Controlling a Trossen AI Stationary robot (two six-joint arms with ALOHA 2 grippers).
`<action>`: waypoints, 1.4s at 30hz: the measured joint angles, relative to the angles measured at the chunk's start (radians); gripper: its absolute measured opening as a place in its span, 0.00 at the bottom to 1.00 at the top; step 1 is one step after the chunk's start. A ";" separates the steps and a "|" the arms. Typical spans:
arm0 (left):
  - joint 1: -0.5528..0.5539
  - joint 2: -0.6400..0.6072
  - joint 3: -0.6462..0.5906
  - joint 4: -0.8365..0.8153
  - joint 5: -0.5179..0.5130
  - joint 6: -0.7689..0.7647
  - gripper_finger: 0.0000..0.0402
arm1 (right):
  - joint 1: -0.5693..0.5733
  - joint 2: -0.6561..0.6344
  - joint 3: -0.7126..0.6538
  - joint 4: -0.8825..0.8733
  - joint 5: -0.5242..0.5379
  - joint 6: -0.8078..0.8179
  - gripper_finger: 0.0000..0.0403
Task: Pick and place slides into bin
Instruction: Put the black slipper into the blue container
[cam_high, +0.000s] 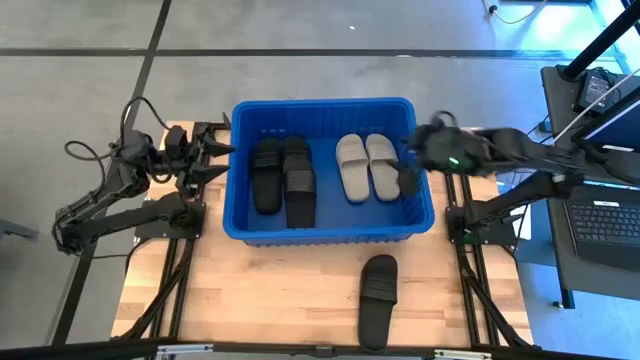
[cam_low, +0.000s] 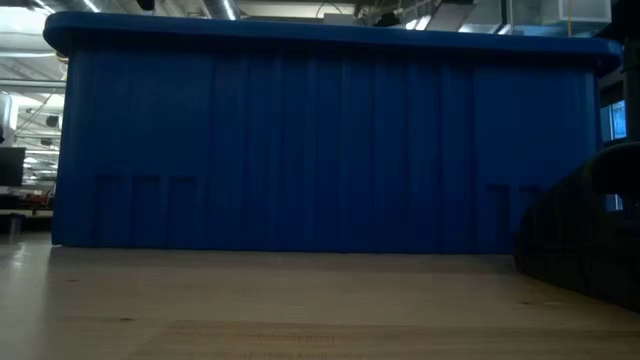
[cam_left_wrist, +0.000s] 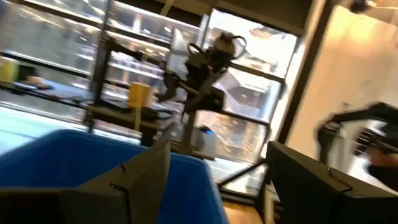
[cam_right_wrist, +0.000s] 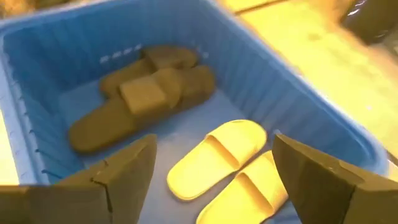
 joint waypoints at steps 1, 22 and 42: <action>-0.008 0.000 0.000 -0.002 0.013 0.000 0.65 | 0.029 -0.046 -0.047 0.012 0.049 0.028 0.79; -0.403 0.275 0.000 0.367 -0.305 0.172 0.65 | 0.219 -0.767 -0.714 0.205 0.333 0.144 0.79; -0.959 1.113 0.672 0.055 -1.002 0.572 0.65 | 0.219 -1.024 -0.823 0.228 0.380 0.114 0.79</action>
